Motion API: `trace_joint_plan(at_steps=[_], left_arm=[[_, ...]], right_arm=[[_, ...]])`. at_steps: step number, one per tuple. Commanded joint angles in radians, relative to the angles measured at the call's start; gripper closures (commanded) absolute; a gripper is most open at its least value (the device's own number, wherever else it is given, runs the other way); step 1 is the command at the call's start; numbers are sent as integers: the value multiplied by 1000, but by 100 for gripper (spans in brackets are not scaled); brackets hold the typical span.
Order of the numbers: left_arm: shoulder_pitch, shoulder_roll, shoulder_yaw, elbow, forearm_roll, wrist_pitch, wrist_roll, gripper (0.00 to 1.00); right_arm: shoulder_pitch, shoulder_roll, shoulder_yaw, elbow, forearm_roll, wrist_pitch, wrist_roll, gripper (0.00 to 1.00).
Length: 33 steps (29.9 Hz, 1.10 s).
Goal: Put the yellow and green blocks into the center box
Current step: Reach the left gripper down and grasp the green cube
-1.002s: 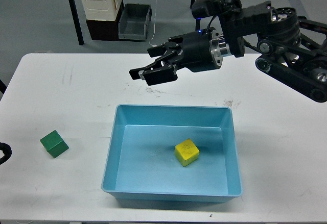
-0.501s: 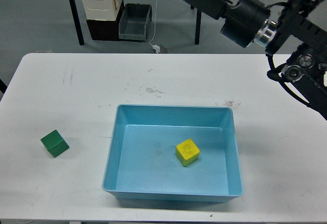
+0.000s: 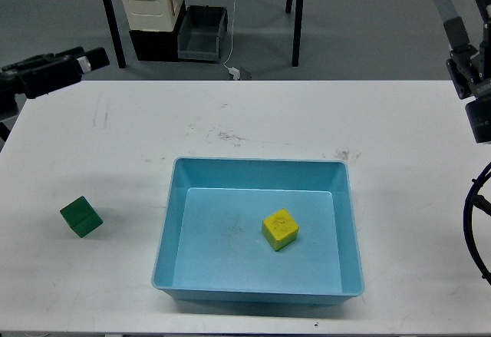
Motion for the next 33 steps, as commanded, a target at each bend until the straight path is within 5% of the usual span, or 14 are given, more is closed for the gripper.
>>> trace_joint_plan(at_steps=[1, 7, 12, 23, 33], left_arm=[[-131, 52, 191, -4, 140, 0, 0, 1], [-366, 88, 530, -6, 318, 0, 0, 1], [-437, 114, 701, -7, 365, 0, 0, 1], [-434, 152, 893, 11, 550, 0, 0, 1], [-426, 138, 925, 75, 550, 0, 0, 1]], right_arm=[[-94, 41, 36, 7, 1, -32, 2, 3], [-193, 39, 94, 31, 79, -52, 3, 2], [-253, 33, 108, 31, 109, -55, 8, 2], [-279, 35, 107, 30, 109, -79, 9, 2], [-294, 33, 104, 28, 109, -78, 11, 2]])
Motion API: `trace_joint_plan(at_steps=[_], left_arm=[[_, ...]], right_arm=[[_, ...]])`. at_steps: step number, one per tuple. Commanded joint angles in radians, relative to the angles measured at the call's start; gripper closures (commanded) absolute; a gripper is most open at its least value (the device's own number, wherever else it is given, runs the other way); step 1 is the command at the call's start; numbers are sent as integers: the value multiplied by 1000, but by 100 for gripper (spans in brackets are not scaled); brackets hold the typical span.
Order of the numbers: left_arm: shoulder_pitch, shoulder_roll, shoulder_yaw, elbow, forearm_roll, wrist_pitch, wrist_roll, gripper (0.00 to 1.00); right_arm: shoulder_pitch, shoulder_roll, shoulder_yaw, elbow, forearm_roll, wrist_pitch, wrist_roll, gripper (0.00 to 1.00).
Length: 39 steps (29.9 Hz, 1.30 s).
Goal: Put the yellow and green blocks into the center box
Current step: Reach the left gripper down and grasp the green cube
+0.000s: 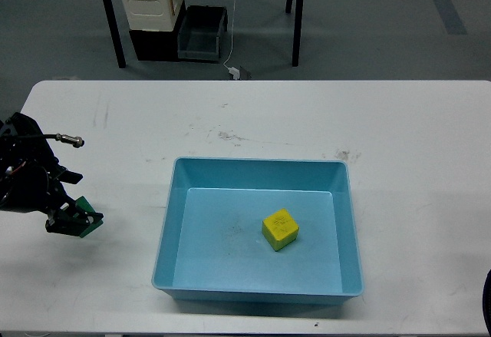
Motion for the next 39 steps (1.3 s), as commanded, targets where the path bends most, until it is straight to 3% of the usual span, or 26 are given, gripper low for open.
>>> trace_joint_plan(at_steps=[1, 17, 39], left_arm=[[2, -11, 1, 48, 0, 0, 0, 1], [-5, -69, 71, 167, 0, 0, 0, 1], [9, -121, 76, 213, 0, 0, 0, 4]], right_arm=[[-9, 0, -3, 0, 0, 1, 1, 2], [-19, 0, 3, -2, 0, -1, 3, 2], [-32, 0, 1, -2, 0, -31, 3, 2]])
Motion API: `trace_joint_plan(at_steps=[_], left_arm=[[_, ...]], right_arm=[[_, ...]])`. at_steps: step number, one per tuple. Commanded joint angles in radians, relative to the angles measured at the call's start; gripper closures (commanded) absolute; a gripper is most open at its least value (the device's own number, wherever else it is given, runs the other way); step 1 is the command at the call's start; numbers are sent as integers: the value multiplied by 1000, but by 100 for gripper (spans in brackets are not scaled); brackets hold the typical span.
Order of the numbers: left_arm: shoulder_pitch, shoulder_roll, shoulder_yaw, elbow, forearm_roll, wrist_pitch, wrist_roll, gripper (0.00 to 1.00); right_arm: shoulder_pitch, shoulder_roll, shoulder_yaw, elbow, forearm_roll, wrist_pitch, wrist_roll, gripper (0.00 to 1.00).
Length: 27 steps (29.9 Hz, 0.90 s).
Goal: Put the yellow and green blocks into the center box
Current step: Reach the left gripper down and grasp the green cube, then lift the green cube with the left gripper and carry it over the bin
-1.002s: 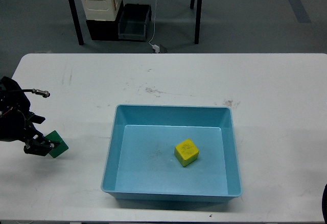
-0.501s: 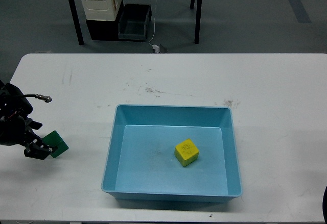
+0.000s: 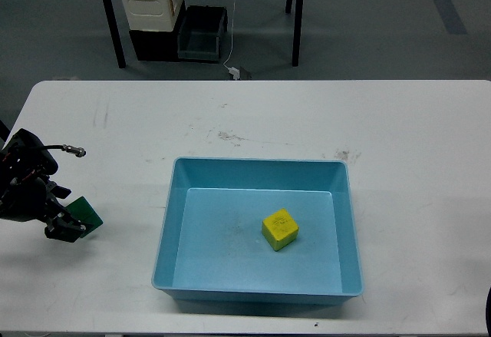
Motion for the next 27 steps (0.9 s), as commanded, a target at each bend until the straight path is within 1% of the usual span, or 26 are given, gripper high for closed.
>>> trace_joint_plan(at_steps=[1, 4, 9, 12, 17, 23, 26, 27], left_arm=[[4, -5, 2, 9, 0, 0, 0, 4], [12, -5, 2, 9, 0, 0, 0, 9], [15, -8, 5, 9, 0, 0, 0, 30], [15, -28, 2, 9, 0, 0, 0, 38], [13, -47, -6, 38, 0, 0, 0, 59], [4, -42, -11, 40, -16, 5, 0, 74], [-11, -18, -23, 49, -91, 119, 0, 77], [-22, 7, -33, 55, -130, 148, 0, 79]], right_arm=[[-1, 0, -1, 0, 0, -3, 0, 2], [-1, 1, -1, 0, 0, -4, 0, 2], [-1, 0, -1, -2, 0, -4, 0, 2], [-1, 1, -1, -2, 0, -4, 0, 2], [-1, 2, -1, -5, 0, -12, 0, 2], [-1, 2, -3, -6, 0, -15, 0, 2], [-1, 2, 2, -6, 0, -17, 0, 2], [-1, 2, 2, -6, 0, -17, 0, 2]])
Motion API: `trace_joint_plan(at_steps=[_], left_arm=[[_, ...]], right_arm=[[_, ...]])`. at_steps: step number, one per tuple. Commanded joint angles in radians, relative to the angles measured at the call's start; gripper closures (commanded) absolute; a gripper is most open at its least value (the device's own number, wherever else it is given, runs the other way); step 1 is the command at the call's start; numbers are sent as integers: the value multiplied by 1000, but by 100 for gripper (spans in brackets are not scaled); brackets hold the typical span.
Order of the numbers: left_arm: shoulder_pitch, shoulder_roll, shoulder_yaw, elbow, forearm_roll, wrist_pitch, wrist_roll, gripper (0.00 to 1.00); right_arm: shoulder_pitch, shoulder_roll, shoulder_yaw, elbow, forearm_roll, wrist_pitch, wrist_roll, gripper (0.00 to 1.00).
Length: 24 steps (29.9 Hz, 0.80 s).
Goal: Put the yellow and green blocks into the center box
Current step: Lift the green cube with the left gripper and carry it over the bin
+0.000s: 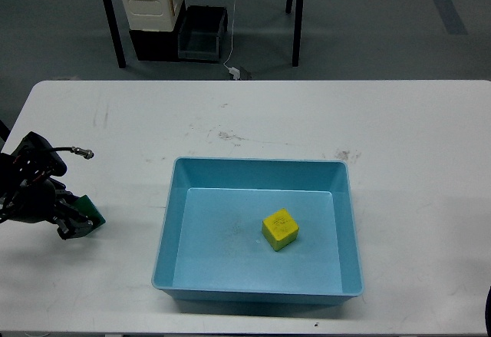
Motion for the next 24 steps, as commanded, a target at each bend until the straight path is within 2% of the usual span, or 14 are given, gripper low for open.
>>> trace_joint_plan(at_steps=[1, 6, 13, 15, 19, 24], left_arm=[[-42, 75, -30, 15, -133, 109, 0, 79], [-189, 200, -30, -7, -335, 132, 0, 79], [-368, 194, -34, -195, -373, 103, 0, 80], [-427, 163, -33, -233, -368, 66, 0, 80], [-505, 5, -28, -247, -356, -47, 0, 80], [-571, -154, -22, -243, -198, -60, 0, 79]], right_arm=[[0, 0, 3, 0, 0, 0, 0, 2], [-5, 2, 0, 0, 0, -14, 0, 2], [-5, 3, -5, 0, 12, -19, 0, 2], [-5, 3, -1, 0, 12, -19, 0, 2], [-5, 5, 0, -2, 12, -19, 0, 2], [-5, 6, -1, -3, 12, -19, 0, 2]])
